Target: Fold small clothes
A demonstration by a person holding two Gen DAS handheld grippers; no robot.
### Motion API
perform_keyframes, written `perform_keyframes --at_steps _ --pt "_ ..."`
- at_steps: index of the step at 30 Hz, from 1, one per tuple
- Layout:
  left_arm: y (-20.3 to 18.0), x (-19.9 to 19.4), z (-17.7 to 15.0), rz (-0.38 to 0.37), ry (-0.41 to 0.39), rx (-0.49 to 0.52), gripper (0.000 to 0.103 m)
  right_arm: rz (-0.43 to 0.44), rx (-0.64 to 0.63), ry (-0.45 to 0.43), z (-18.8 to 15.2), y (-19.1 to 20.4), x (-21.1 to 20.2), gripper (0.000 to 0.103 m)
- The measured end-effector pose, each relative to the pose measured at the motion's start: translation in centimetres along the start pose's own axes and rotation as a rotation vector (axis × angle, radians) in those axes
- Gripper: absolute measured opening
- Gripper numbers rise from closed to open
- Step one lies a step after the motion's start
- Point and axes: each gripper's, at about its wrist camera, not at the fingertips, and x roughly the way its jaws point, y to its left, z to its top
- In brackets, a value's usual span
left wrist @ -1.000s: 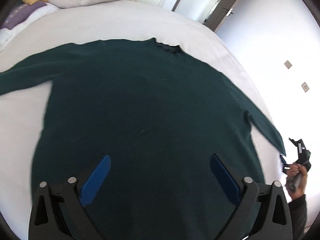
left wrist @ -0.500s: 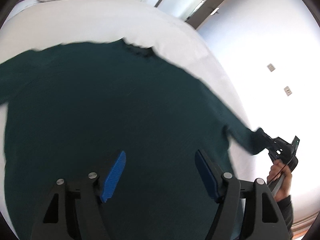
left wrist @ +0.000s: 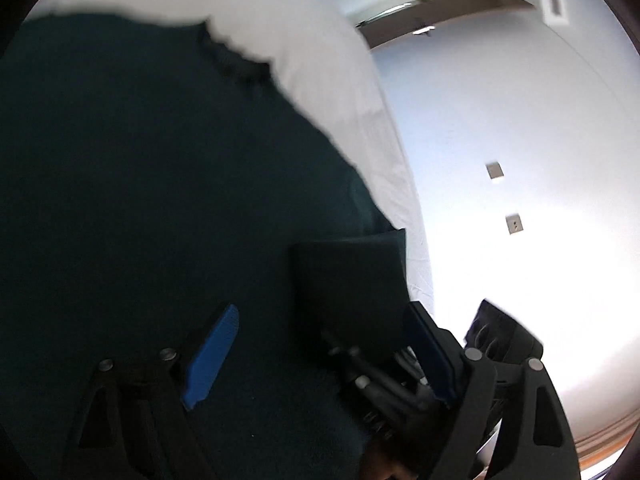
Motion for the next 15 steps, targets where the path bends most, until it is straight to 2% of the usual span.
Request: perform_keyframes --at_steps 1,2,3,4,5,7,10,12,14,15 --pt "0.7 0.5 -0.2 -0.012 0.014 -0.027 0.086 0.015 0.001 -0.004 -0.3 0.1 0.5 0.022" --pt "1.0 0.7 -0.6 -0.020 0.020 -0.037 0.087 0.035 -0.001 -0.021 -0.9 -0.2 1.2 0.033" --pt "1.2 1.0 -0.9 -0.028 0.028 -0.046 0.087 0.053 -0.001 -0.029 -2.9 1.0 2.2 0.043" --pt "1.2 1.2 -1.2 -0.032 0.032 -0.053 0.088 0.070 0.010 -0.039 -3.5 1.5 2.4 0.069" --pt "1.2 1.5 -1.6 -0.041 0.038 -0.058 0.089 0.083 0.027 -0.067 -4.1 2.0 2.4 0.081" --pt "1.0 1.7 -1.7 -0.057 0.042 -0.060 0.090 0.104 0.037 -0.115 -5.2 1.8 1.3 0.081" --pt "0.9 1.8 -1.5 -0.070 0.039 -0.072 0.092 0.170 0.029 -0.133 -5.5 2.0 0.9 0.081" --pt "0.8 1.4 -1.5 -0.065 0.033 -0.084 0.093 0.172 0.023 -0.145 -5.7 1.6 -0.1 0.081" --pt "0.9 0.9 -2.0 -0.085 0.024 -0.104 0.097 0.191 0.048 -0.160 -6.4 0.5 -1.2 0.081" --pt "0.9 0.7 -2.0 -0.088 0.013 -0.105 0.099 0.209 0.055 -0.165 -6.6 -0.4 -3.1 0.081"
